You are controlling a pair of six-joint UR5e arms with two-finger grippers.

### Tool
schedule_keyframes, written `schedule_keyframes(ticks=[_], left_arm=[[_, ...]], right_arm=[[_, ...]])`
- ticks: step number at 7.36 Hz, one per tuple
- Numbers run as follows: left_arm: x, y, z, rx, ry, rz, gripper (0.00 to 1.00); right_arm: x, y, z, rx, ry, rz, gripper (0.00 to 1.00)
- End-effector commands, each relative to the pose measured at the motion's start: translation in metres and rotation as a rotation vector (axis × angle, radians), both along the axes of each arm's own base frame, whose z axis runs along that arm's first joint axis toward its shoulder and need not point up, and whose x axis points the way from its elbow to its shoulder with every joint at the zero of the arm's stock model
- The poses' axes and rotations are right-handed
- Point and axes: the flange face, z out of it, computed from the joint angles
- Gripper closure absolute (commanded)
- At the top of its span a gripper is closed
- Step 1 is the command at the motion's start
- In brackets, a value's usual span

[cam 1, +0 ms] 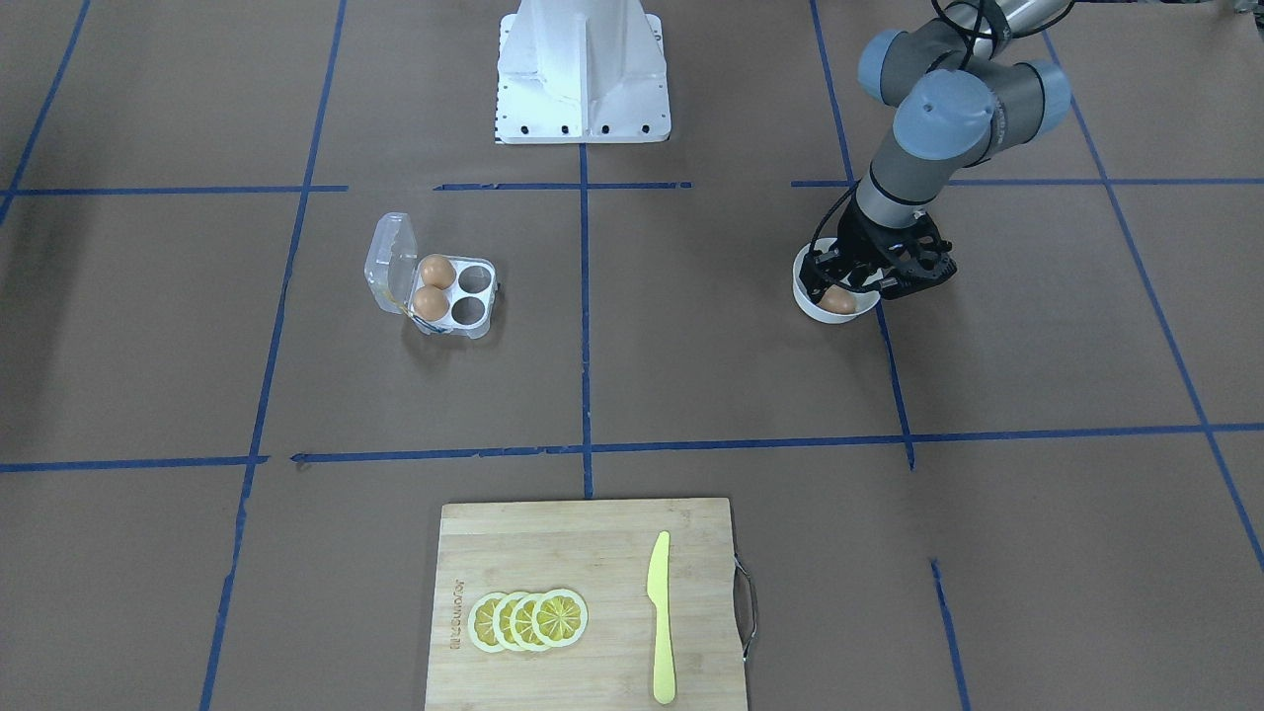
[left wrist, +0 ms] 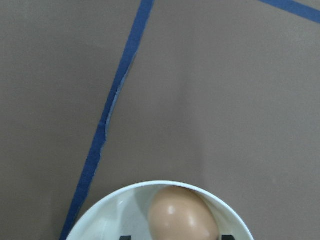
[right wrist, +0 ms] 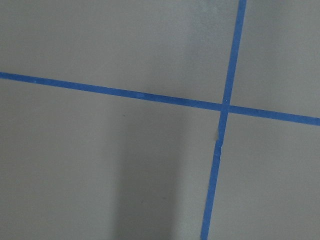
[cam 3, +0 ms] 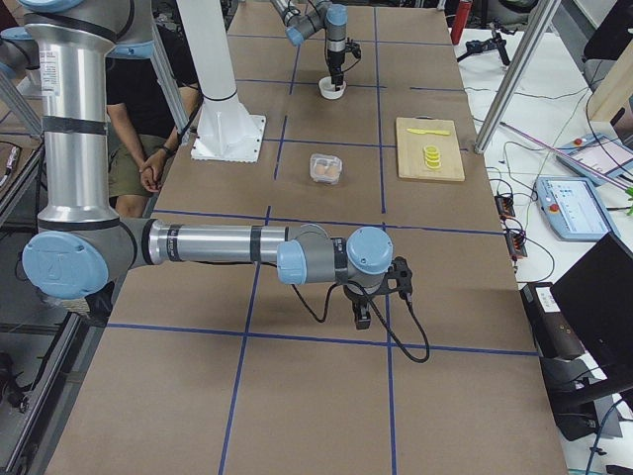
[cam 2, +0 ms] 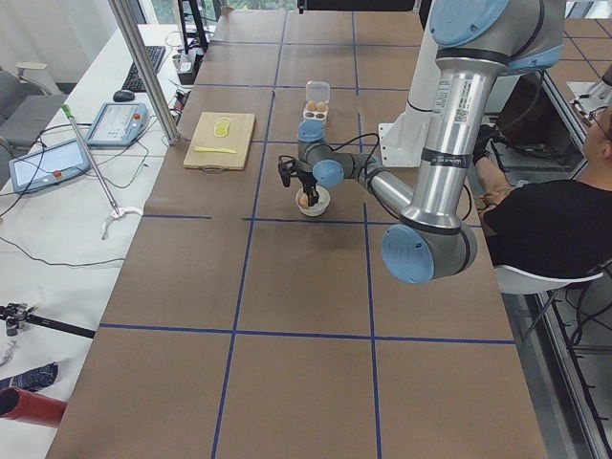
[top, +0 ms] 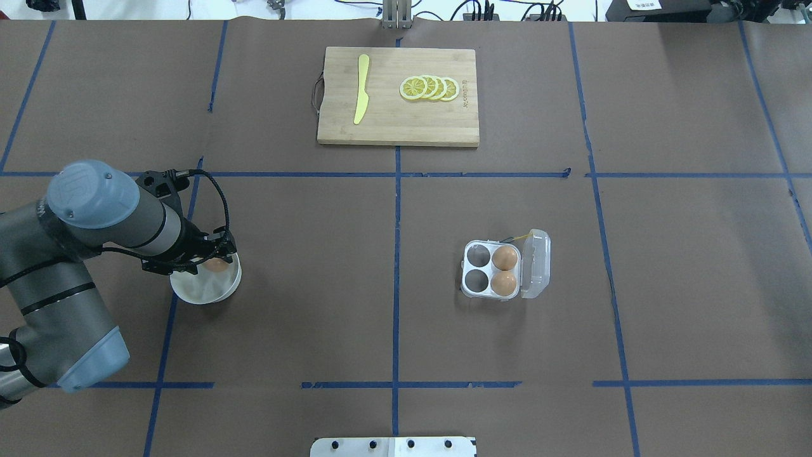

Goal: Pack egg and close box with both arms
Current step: 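Lower the left gripper into the bowl and close on the brown egg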

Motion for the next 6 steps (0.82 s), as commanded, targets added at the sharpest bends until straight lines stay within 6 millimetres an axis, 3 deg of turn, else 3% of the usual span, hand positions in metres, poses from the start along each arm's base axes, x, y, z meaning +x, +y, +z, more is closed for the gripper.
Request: schedule_keyframes(ticks=[1,6], left_arm=[[0.0024,0.0005,0.0013,0.000,-0.003,0.003,0.33],[0.0041,0.0003,0.0052,-0.004,-0.011,0.005,0.34]], right_arm=[[0.0000,0.0000,0.0005,-0.001,0.000,0.000,0.00],[-0.0007,0.0001,0.0021,-0.004,0.000,-0.002,0.00]])
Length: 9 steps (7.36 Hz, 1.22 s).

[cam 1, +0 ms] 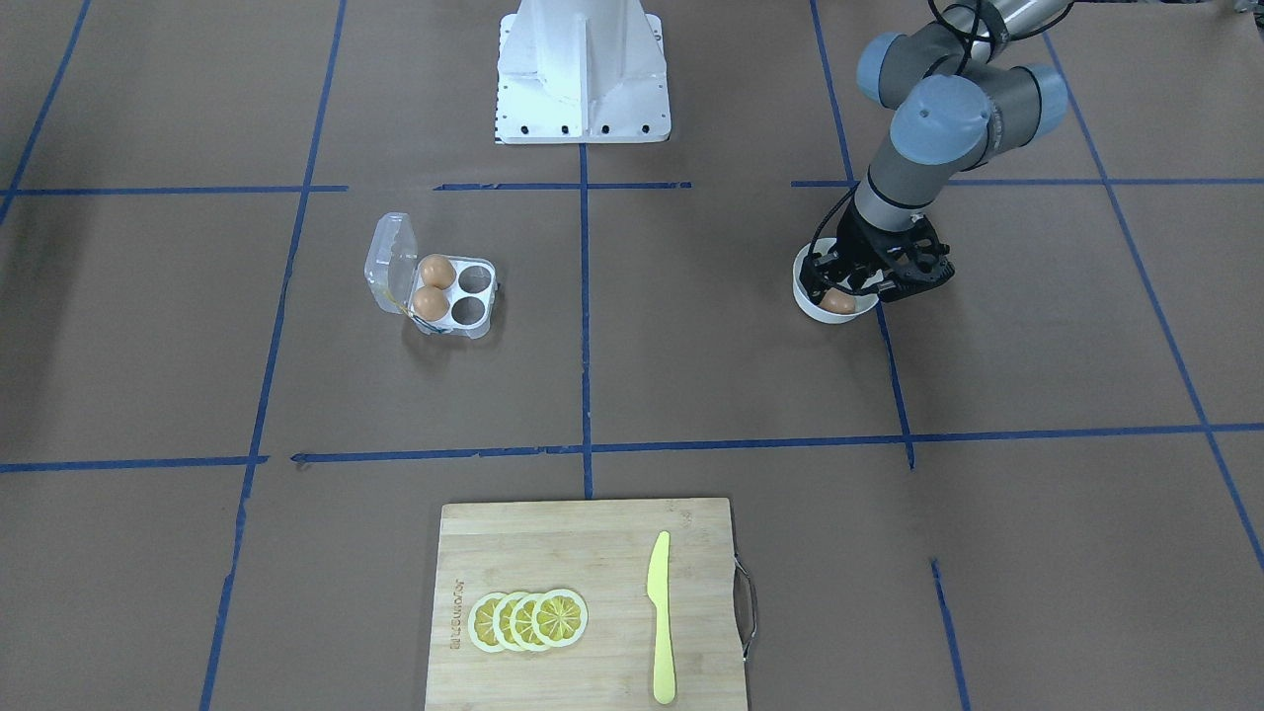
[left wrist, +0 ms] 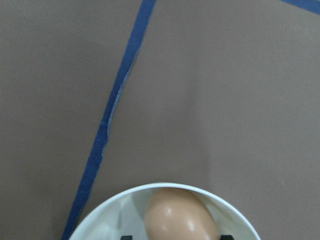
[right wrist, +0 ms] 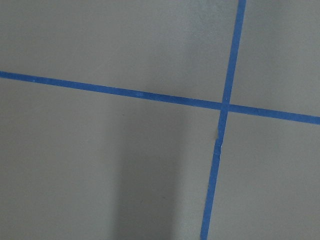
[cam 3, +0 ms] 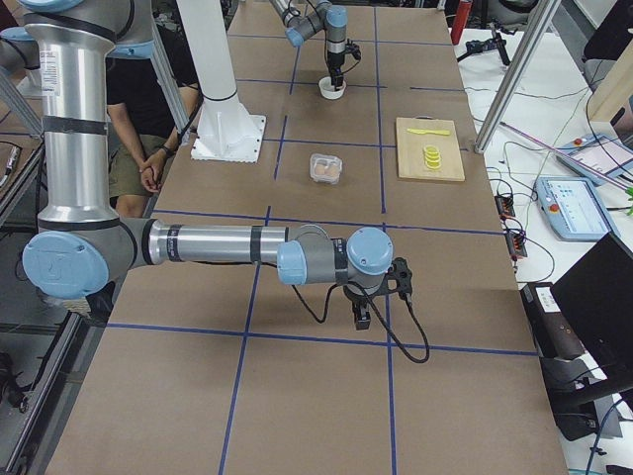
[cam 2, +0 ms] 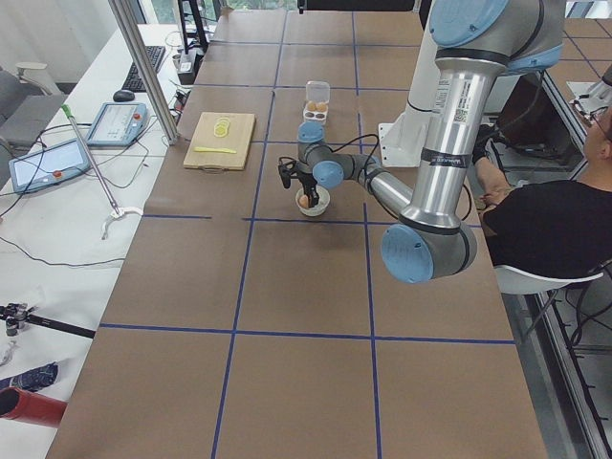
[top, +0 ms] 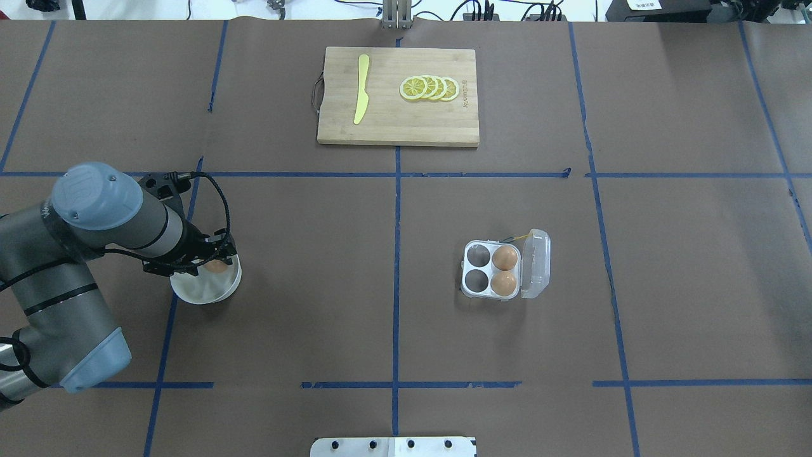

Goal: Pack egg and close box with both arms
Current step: 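Lower the left gripper into the bowl and close on the brown egg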

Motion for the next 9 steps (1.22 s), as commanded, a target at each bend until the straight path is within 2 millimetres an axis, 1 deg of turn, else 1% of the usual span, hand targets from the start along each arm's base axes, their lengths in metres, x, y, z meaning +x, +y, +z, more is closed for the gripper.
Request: schedule_keyframes(ticks=[1,3,5,6,7,8,9], left_arm=[[0.0001,-0.0011,0.0019,0.004,-0.009,-0.007,0.36],[-0.0003,-0.0021,0.0010,0.006,-0.008,-0.009,0.41],[-0.0004,-0.0022,0.0027,0.005,-0.011,-0.010,0.58],[-0.0010,-0.0037,0.0034,0.015,-0.020,-0.021,0.58],[-0.0006,-0.0041,0.0049,0.014,-0.023,-0.022,0.70],[-0.0008,-0.0040,0.0050,0.012,-0.027,-0.022,1.00],[0.0000,-0.0046,0.0005,0.010,-0.029,-0.022,1.00]], right_arm=[[0.0000,0.0000,0.0005,-0.001,0.000,0.000,0.00],[0.0000,0.0008,0.0013,-0.003,0.000,0.000,0.00],[0.0000,0.0008,0.0013,-0.004,0.000,0.001,0.00],[0.0000,0.0008,0.0013,-0.004,0.000,0.001,0.00],[0.0000,0.0015,0.0020,-0.005,0.000,0.001,0.00],[-0.0001,0.0015,0.0019,-0.005,-0.001,0.001,0.00],[-0.0007,0.0014,0.0020,-0.005,0.000,-0.001,0.00]])
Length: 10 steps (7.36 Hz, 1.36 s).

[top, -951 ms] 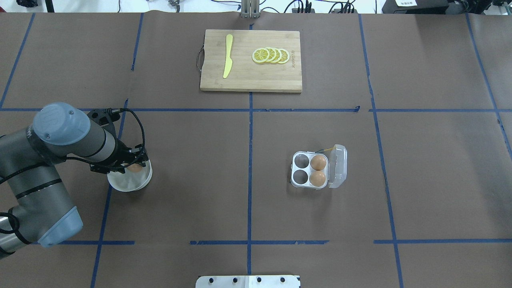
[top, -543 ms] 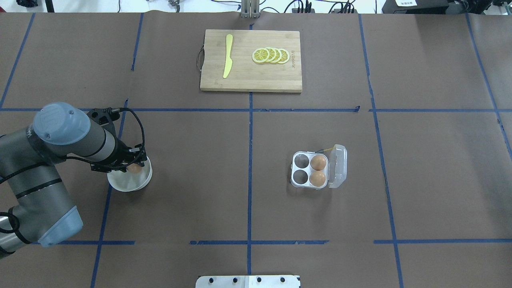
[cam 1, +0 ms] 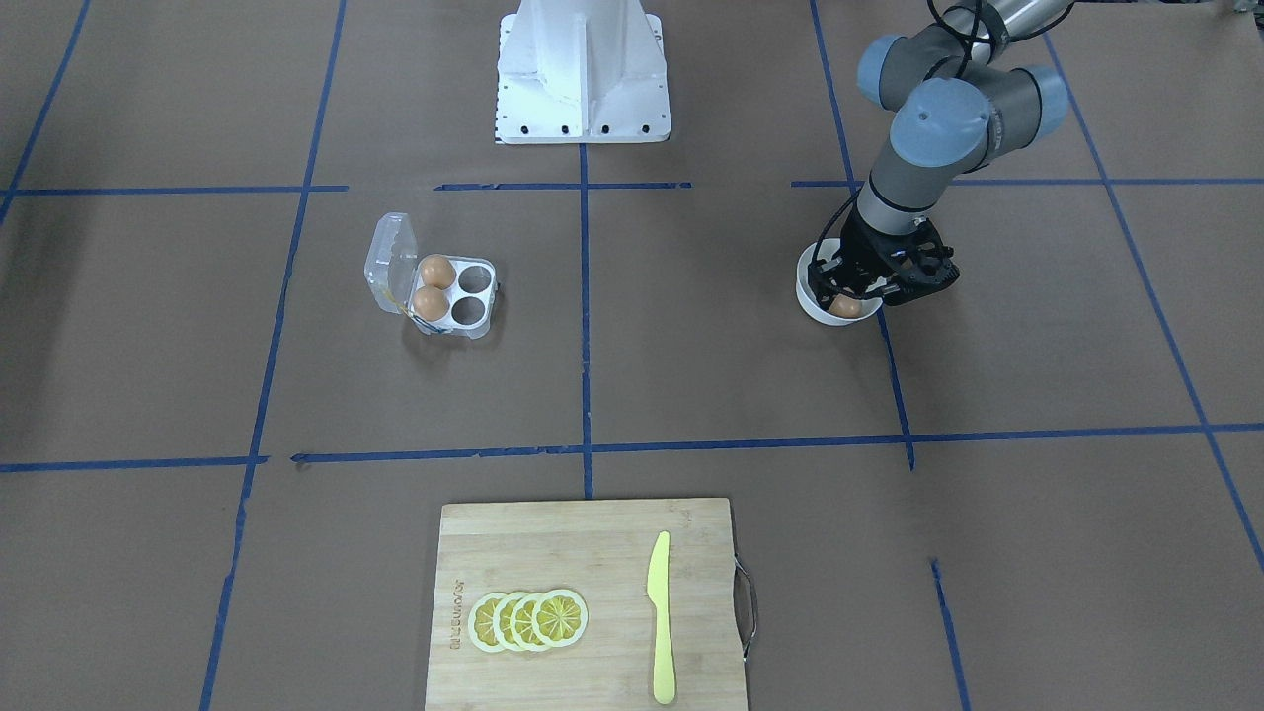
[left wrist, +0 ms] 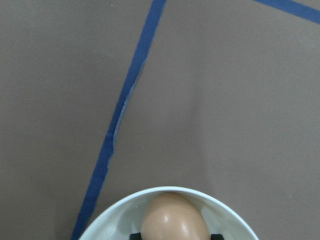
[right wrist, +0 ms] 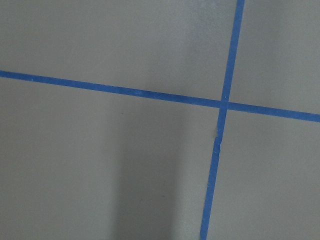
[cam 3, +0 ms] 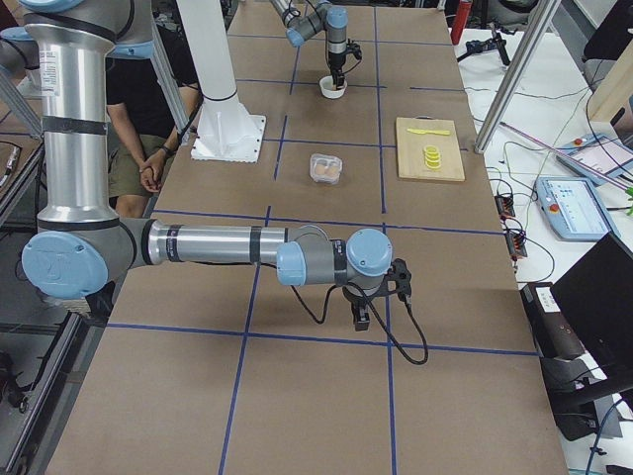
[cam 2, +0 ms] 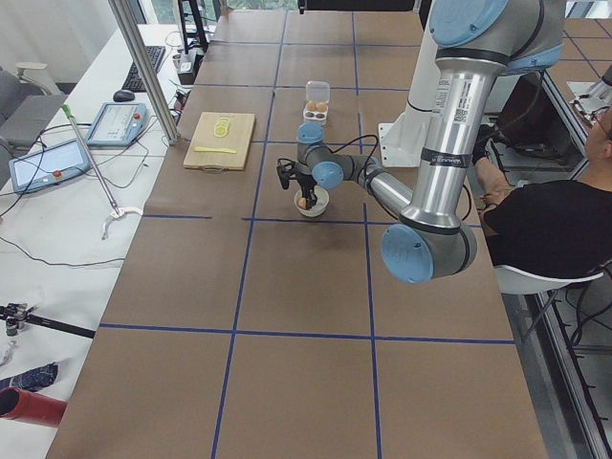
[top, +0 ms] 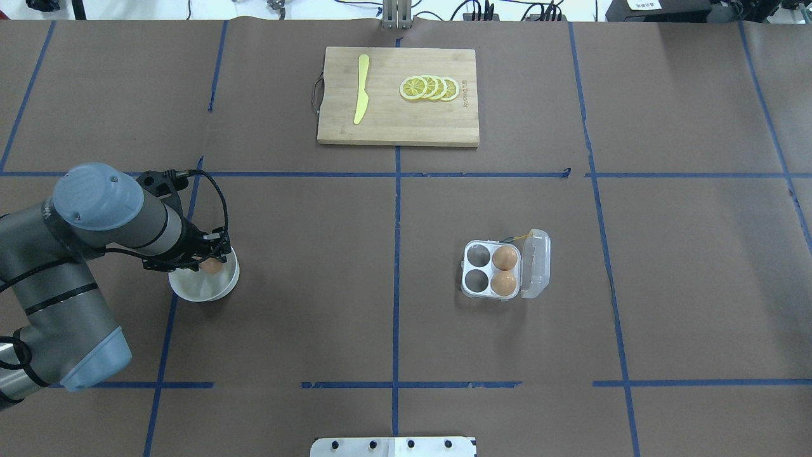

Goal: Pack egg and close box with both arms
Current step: 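Lower the left gripper into the bowl and close on the brown egg, then lift the egg with the left gripper and carry it toward the egg box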

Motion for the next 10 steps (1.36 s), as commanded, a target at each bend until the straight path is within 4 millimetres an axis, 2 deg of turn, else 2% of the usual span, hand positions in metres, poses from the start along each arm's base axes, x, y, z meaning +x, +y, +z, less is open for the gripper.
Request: schedule_keyframes(ticks=[1,2,5,8,9,10], left_arm=[[-0.001,0.000,-0.007,0.004,0.001,0.000,1.00],[-0.003,0.000,-0.010,0.007,0.004,-0.002,1.00],[-0.014,0.009,-0.035,0.032,0.030,-0.006,1.00],[-0.030,0.020,-0.069,0.041,0.040,-0.007,1.00],[-0.025,0.018,-0.090,0.059,0.070,-0.005,1.00],[-0.009,0.014,-0.113,0.066,0.083,0.004,1.00]], right_arm=[[0.000,0.000,0.000,0.000,-0.001,0.000,0.00],[0.000,0.001,0.001,-0.002,0.001,0.001,0.00],[0.000,0.002,0.002,-0.003,-0.001,-0.001,0.00],[0.000,0.002,0.002,-0.003,-0.001,0.000,0.00],[0.000,0.002,0.002,-0.003,-0.001,0.000,0.00],[0.000,0.002,0.002,-0.006,-0.001,0.001,0.00]])
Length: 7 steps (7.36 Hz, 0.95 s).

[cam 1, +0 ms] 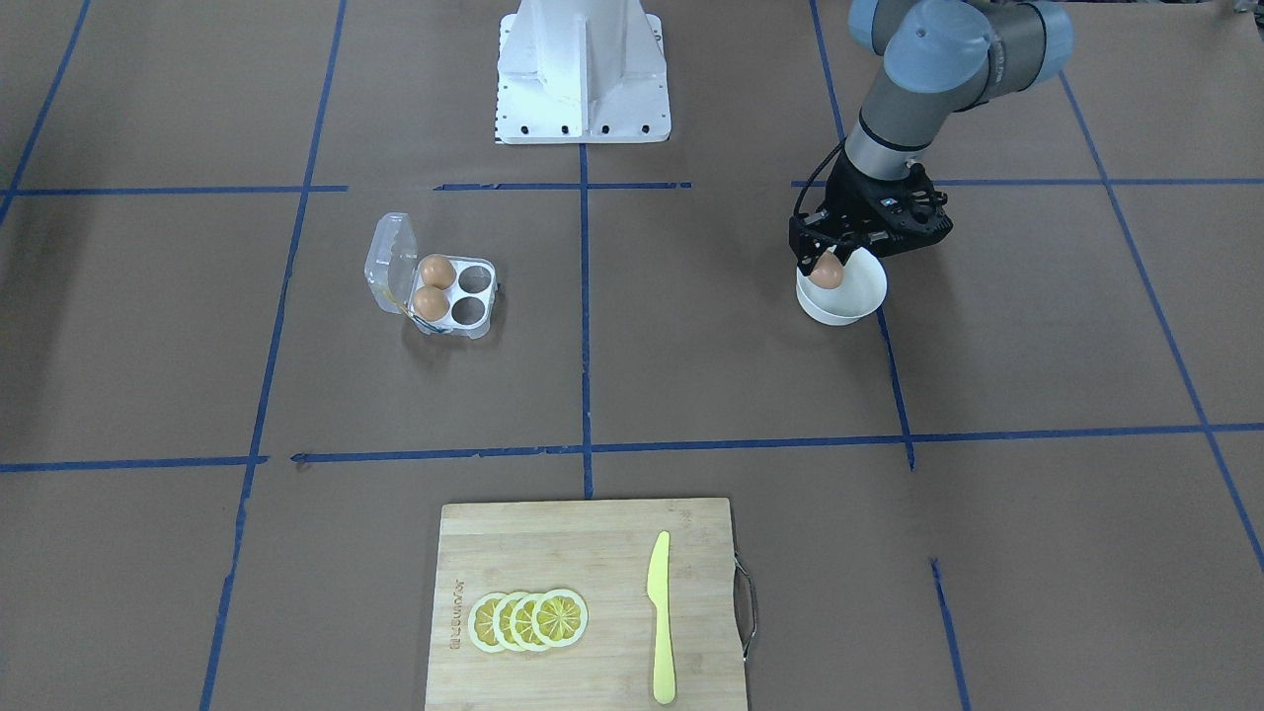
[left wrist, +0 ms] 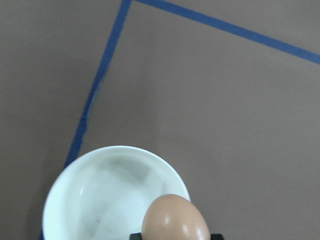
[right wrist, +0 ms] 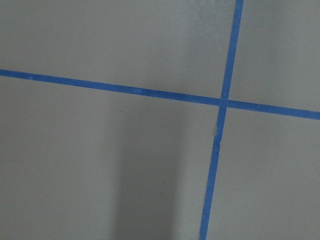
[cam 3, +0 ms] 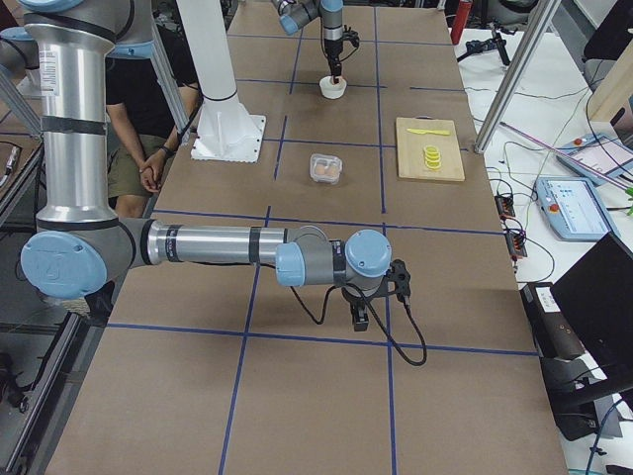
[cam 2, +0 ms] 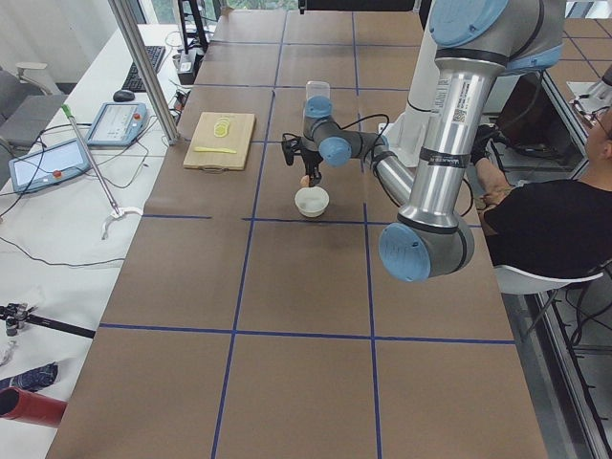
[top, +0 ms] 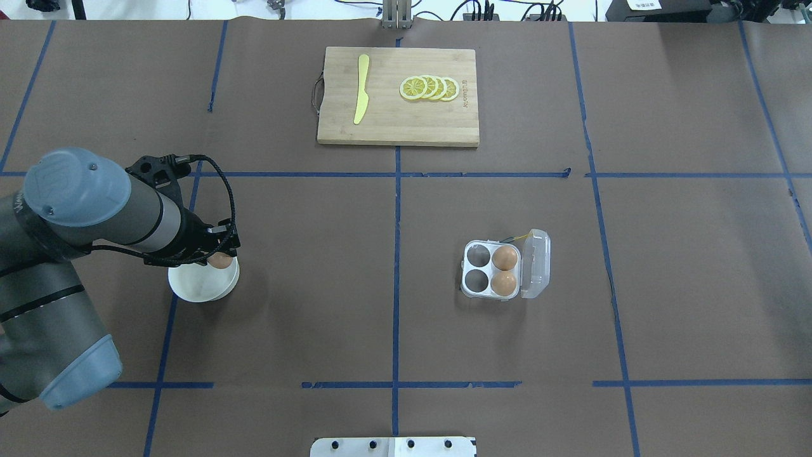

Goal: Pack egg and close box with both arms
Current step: 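Lift the egg with the left gripper and carry it toward the egg box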

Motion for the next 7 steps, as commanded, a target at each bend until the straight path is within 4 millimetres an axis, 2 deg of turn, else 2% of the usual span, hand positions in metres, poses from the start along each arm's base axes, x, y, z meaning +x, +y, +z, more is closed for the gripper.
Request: schedule_keyframes(ticks=[1,2,3,4,5,6,7], left_arm=[[0.042,-0.002,-0.059,0.030,0.051,0.037,1.00],[0.074,0.004,-0.087,0.044,0.080,0.073,1.00],[0.121,0.010,-0.123,0.027,0.117,0.092,1.00],[0.150,0.005,-0.161,0.008,0.150,0.083,1.00],[0.186,0.024,-0.196,0.005,0.205,0.103,1.00],[0.217,0.019,-0.220,0.034,0.225,0.061,1.00],[0.256,0.029,-0.240,0.049,0.264,0.085,1.00]], right_arm=[[0.000,0.000,0.000,0.001,0.000,0.000,0.00],[0.000,0.001,0.001,0.001,0.000,0.001,0.00],[0.000,0.002,0.001,0.002,0.000,0.000,0.00],[0.000,0.001,0.001,0.004,0.000,0.000,0.00],[-0.001,0.002,0.001,0.002,0.000,-0.002,0.00],[-0.001,0.001,0.000,0.005,-0.002,-0.002,0.00],[-0.001,0.002,-0.001,0.005,-0.012,-0.003,0.00]])
